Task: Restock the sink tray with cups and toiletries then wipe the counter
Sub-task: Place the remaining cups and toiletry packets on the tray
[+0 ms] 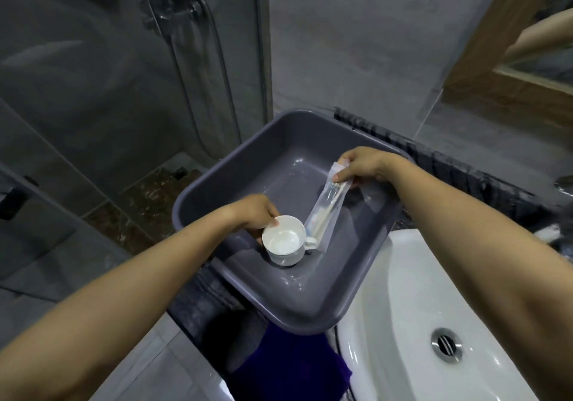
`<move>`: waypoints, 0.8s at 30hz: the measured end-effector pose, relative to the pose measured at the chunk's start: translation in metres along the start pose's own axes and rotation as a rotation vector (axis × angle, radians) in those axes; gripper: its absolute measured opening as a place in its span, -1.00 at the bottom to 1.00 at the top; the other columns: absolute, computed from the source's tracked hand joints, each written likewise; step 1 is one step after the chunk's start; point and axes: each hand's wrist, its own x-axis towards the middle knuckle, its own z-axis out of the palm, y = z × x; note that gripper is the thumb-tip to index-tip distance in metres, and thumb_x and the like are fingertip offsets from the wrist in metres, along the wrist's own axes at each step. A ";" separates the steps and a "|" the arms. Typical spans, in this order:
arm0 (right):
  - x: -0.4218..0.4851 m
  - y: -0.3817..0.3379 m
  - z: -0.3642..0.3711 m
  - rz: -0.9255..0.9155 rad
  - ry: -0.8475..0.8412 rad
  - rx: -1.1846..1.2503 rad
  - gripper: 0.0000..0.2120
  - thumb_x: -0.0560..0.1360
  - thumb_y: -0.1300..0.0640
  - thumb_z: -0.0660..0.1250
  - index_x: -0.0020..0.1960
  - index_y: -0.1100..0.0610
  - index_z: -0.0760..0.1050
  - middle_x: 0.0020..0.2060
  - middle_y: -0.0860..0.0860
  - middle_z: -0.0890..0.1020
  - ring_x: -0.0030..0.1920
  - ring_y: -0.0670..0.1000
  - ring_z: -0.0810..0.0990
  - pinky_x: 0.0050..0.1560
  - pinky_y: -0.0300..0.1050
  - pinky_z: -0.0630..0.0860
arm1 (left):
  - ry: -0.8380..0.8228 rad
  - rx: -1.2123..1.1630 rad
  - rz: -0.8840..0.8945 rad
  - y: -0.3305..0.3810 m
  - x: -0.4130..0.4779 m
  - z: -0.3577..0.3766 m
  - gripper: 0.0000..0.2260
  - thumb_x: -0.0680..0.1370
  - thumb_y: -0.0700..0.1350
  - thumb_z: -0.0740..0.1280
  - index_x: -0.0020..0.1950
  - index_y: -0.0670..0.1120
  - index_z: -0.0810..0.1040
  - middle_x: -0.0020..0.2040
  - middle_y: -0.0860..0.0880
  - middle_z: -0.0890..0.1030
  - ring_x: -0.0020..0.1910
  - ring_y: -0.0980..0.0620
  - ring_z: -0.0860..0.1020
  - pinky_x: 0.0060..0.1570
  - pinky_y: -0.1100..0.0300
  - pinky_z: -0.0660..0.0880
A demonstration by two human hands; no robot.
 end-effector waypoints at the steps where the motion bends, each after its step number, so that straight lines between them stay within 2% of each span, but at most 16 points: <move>1: -0.006 -0.005 -0.005 -0.036 0.020 -0.009 -0.79 0.40 0.37 0.43 -0.29 0.16 0.46 -0.48 0.05 0.58 -0.51 -0.07 0.59 -0.54 -0.33 0.49 | 0.015 0.007 0.016 0.005 -0.002 -0.004 -0.75 0.49 -0.32 0.21 0.04 -0.20 0.64 -0.20 -0.18 0.61 -0.36 -0.09 0.57 -0.45 0.25 0.57; 5: -0.036 -0.027 -0.027 -0.137 0.163 -0.047 -0.84 0.39 0.33 0.45 -0.18 0.18 0.48 -0.32 0.09 0.54 -0.40 -0.05 0.56 -0.43 -0.29 0.55 | 0.083 0.021 0.087 0.027 -0.011 -0.023 -0.77 0.48 -0.32 0.22 0.01 -0.20 0.65 -0.20 -0.17 0.62 -0.35 -0.09 0.59 -0.46 0.22 0.60; 7: -0.054 -0.036 -0.039 -0.161 0.235 -0.039 -0.84 0.41 0.32 0.44 -0.13 0.19 0.47 -0.27 0.11 0.53 -0.31 0.01 0.55 -0.29 -0.18 0.60 | 0.119 0.044 0.124 0.040 -0.018 -0.031 -0.78 0.48 -0.30 0.23 -0.02 -0.18 0.66 -0.22 -0.14 0.62 -0.28 -0.16 0.65 -0.34 0.12 0.64; 9: -0.075 -0.043 -0.053 -0.184 0.294 -0.031 -0.85 0.43 0.30 0.43 -0.14 0.20 0.45 -0.30 0.10 0.50 -0.33 0.01 0.53 -0.37 -0.22 0.60 | 0.148 0.076 0.169 0.053 -0.025 -0.038 -0.78 0.48 -0.29 0.24 -0.04 -0.16 0.67 -0.20 -0.14 0.64 -0.20 -0.21 0.67 -0.23 0.06 0.64; 11: -0.096 -0.048 -0.066 -0.189 0.351 -0.016 -0.85 0.46 0.28 0.39 -0.14 0.20 0.41 -0.32 0.07 0.47 -0.34 0.00 0.50 -0.38 -0.22 0.55 | 0.171 0.101 0.216 0.068 -0.034 -0.045 -0.78 0.47 -0.29 0.23 -0.05 -0.19 0.67 -0.18 -0.19 0.66 -0.24 -0.18 0.68 -0.25 0.10 0.64; 13: -0.119 -0.048 -0.078 -0.174 0.426 0.024 -0.84 0.48 0.26 0.36 -0.18 0.16 0.38 -0.28 0.06 0.45 -0.29 0.01 0.49 -0.26 -0.14 0.55 | 0.199 0.125 0.262 0.083 -0.043 -0.051 -0.78 0.46 -0.29 0.21 -0.10 -0.20 0.66 -0.19 -0.19 0.67 -0.42 -0.05 0.66 -0.38 0.24 0.61; 15: -0.144 -0.045 -0.088 -0.162 0.505 0.080 -0.81 0.48 0.26 0.32 -0.22 0.11 0.34 -0.27 0.06 0.43 -0.27 0.00 0.47 -0.25 -0.14 0.51 | 0.210 0.142 0.303 0.101 -0.053 -0.054 -0.77 0.46 -0.30 0.20 -0.18 -0.14 0.65 -0.24 -0.17 0.65 -0.56 0.05 0.59 -0.48 0.32 0.55; 19: -0.196 -0.024 -0.100 -0.145 0.660 0.235 -0.88 0.44 0.26 0.30 -0.15 0.15 0.36 -0.21 0.11 0.43 -0.21 0.03 0.45 -0.24 -0.13 0.46 | 0.196 0.192 0.391 0.140 -0.073 -0.054 -0.75 0.45 -0.31 0.20 -0.15 -0.13 0.66 -0.32 -0.14 0.64 -0.58 0.06 0.58 -0.51 0.35 0.52; 22: -0.236 -0.006 -0.101 -0.118 0.779 0.313 -0.86 0.42 0.24 0.33 -0.04 0.15 0.42 -0.14 0.12 0.45 -0.14 0.06 0.46 -0.20 -0.09 0.45 | 0.191 0.273 0.483 0.173 -0.086 -0.045 -0.79 0.46 -0.28 0.25 -0.05 -0.14 0.67 -0.29 -0.12 0.62 -0.45 0.00 0.59 -0.32 0.21 0.56; 23: -0.250 0.001 -0.101 -0.105 0.808 0.344 -0.86 0.42 0.24 0.34 -0.04 0.16 0.44 -0.13 0.14 0.47 -0.13 0.07 0.47 -0.17 -0.07 0.48 | 0.201 0.309 0.514 0.184 -0.090 -0.040 -0.80 0.46 -0.26 0.27 -0.04 -0.12 0.67 -0.27 -0.10 0.62 -0.43 0.02 0.56 -0.33 0.26 0.52; 24: -0.265 0.007 -0.100 -0.096 0.826 0.384 -0.87 0.42 0.25 0.35 -0.04 0.17 0.47 -0.13 0.15 0.51 -0.14 0.08 0.51 -0.14 -0.04 0.50 | 0.203 0.323 0.542 0.195 -0.093 -0.035 -0.80 0.46 -0.25 0.28 -0.03 -0.11 0.67 -0.26 -0.09 0.61 -0.47 0.08 0.53 -0.44 0.33 0.48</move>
